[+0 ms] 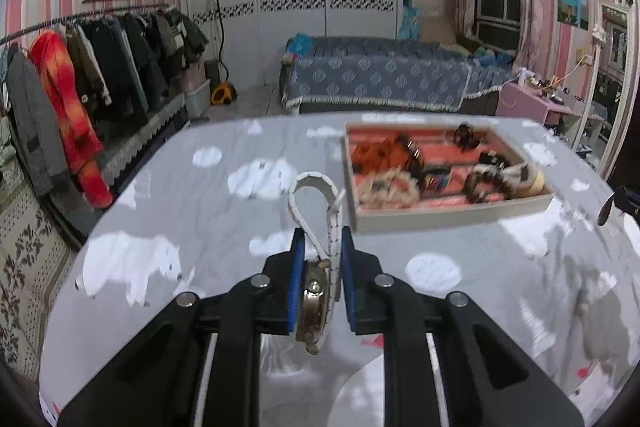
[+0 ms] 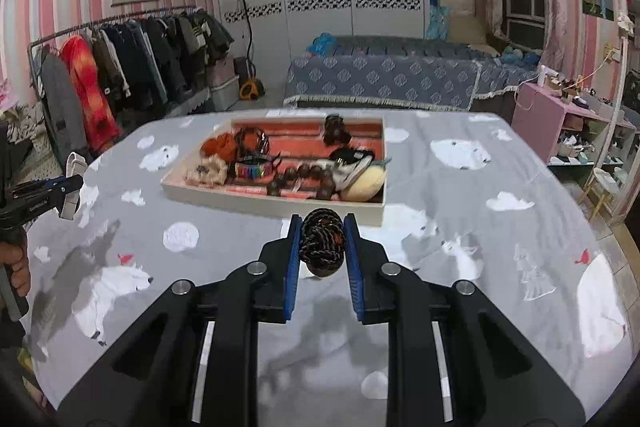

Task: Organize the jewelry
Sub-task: 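Carry the watch and bead hair tie into the tray and open both tools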

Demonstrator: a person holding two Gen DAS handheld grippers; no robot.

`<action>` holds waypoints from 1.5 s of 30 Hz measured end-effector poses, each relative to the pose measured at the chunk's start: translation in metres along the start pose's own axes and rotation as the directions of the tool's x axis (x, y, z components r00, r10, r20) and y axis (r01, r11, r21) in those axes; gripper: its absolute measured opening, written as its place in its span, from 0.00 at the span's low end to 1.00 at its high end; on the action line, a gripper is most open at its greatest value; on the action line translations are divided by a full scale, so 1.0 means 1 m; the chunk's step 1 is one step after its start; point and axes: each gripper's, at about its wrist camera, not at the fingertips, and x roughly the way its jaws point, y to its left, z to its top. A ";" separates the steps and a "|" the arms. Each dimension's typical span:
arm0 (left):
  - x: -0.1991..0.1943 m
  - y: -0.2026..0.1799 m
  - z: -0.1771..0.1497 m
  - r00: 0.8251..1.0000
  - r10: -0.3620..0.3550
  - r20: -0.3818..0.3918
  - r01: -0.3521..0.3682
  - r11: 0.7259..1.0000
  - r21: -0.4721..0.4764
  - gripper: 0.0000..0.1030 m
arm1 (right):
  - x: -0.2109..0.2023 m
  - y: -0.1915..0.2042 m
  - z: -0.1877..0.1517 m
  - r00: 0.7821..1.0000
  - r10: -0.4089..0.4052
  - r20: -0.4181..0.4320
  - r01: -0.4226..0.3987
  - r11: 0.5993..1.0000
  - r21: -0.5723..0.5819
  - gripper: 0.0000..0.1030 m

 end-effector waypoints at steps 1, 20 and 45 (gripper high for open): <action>-0.003 -0.004 0.007 1.000 -0.006 0.012 0.006 1.000 0.006 0.17 | -0.003 -0.002 0.003 1.000 -0.003 0.007 0.003 1.000 0.002 0.21; -0.020 -0.070 0.122 0.976 -0.101 0.194 0.086 0.993 0.082 0.17 | -0.054 -0.003 0.122 0.972 -0.053 0.228 0.068 0.996 -0.056 0.21; 0.108 -0.082 0.146 0.981 -0.145 0.125 0.141 0.989 0.038 0.17 | 0.116 -0.004 0.170 0.991 0.002 0.130 0.008 0.997 -0.081 0.21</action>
